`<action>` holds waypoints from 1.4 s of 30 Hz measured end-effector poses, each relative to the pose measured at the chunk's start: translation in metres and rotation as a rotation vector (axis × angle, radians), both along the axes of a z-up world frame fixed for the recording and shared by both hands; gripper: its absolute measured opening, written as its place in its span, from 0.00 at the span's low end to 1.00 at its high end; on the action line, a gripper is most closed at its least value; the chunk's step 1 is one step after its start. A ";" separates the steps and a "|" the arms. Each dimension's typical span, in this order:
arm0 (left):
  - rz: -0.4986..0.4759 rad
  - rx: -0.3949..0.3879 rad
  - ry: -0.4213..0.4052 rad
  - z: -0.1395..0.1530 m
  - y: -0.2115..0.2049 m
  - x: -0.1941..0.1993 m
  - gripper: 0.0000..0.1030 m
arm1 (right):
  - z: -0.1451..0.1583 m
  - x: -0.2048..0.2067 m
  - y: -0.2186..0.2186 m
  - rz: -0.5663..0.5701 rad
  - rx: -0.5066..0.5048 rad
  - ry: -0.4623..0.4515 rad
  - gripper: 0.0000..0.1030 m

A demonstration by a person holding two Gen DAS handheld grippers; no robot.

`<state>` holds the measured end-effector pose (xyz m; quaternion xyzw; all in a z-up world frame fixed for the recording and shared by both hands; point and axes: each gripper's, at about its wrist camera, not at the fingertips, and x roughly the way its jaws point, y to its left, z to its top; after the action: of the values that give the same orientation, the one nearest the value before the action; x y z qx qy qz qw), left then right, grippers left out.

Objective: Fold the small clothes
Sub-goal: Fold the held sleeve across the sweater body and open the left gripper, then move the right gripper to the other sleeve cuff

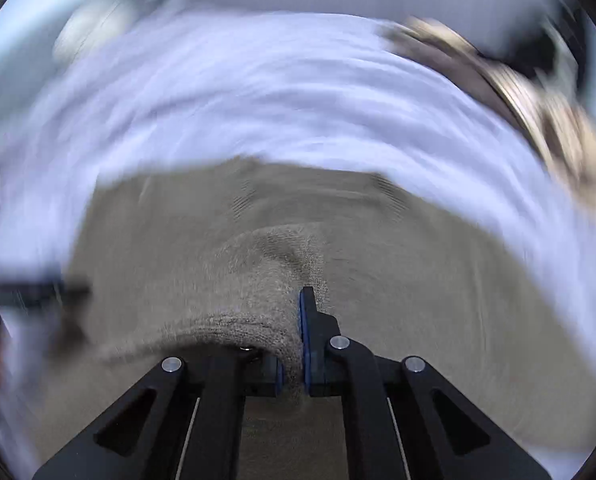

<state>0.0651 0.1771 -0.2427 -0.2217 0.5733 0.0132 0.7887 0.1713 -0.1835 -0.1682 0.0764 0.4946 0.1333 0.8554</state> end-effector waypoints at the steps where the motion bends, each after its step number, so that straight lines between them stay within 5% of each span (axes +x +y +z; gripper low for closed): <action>1: 0.001 -0.009 0.000 0.001 0.003 0.001 0.70 | -0.006 0.002 -0.027 -0.104 0.095 0.048 0.08; 3: 0.001 -0.023 -0.008 0.003 0.005 0.006 0.70 | -0.032 -0.001 -0.074 -0.288 0.312 0.162 0.13; 5: -0.005 -0.019 -0.011 0.007 0.006 0.012 0.70 | -0.052 -0.009 -0.094 -0.376 0.394 0.250 0.38; 6: -0.014 -0.021 -0.018 0.009 0.007 0.015 0.70 | -0.053 -0.016 -0.094 -0.374 0.410 0.258 0.60; 11: -0.062 -0.043 0.011 0.002 0.010 0.037 0.70 | -0.059 -0.042 -0.014 -0.159 0.648 0.357 0.61; 14: -0.078 -0.051 0.026 -0.004 0.014 0.046 0.34 | -0.083 -0.055 0.076 -0.017 0.693 0.489 0.60; 17: -0.066 -0.103 0.005 -0.002 0.024 0.046 0.16 | -0.104 -0.063 0.135 0.011 0.720 0.521 0.55; 21: -0.077 -0.101 -0.044 0.012 0.036 0.041 0.16 | -0.119 -0.060 0.163 -0.075 0.780 0.521 0.07; 22: -0.086 -0.095 -0.058 0.014 0.041 0.040 0.16 | -0.115 -0.059 0.172 -0.058 0.789 0.507 0.07; 26: -0.069 -0.079 -0.023 0.001 0.057 0.040 0.16 | -0.102 -0.059 0.201 0.037 0.724 0.461 0.07; 29: -0.037 -0.066 -0.009 -0.008 0.060 0.036 0.16 | -0.128 -0.065 0.199 0.016 0.686 0.536 0.07; 32: -0.013 -0.030 -0.030 -0.002 0.057 0.026 0.17 | -0.120 -0.068 0.194 0.060 0.657 0.539 0.10; 36: -0.036 0.032 -0.016 0.009 0.045 0.018 0.17 | -0.086 -0.074 0.150 0.131 0.568 0.477 0.46; 42: -0.070 0.015 -0.041 0.025 0.020 0.007 0.17 | -0.047 -0.038 0.024 -0.159 0.424 0.331 0.48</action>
<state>0.0717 0.1967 -0.2182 -0.1959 0.5642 -0.0148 0.8019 0.1332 -0.1591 -0.2154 0.3130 0.5813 0.1517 0.7356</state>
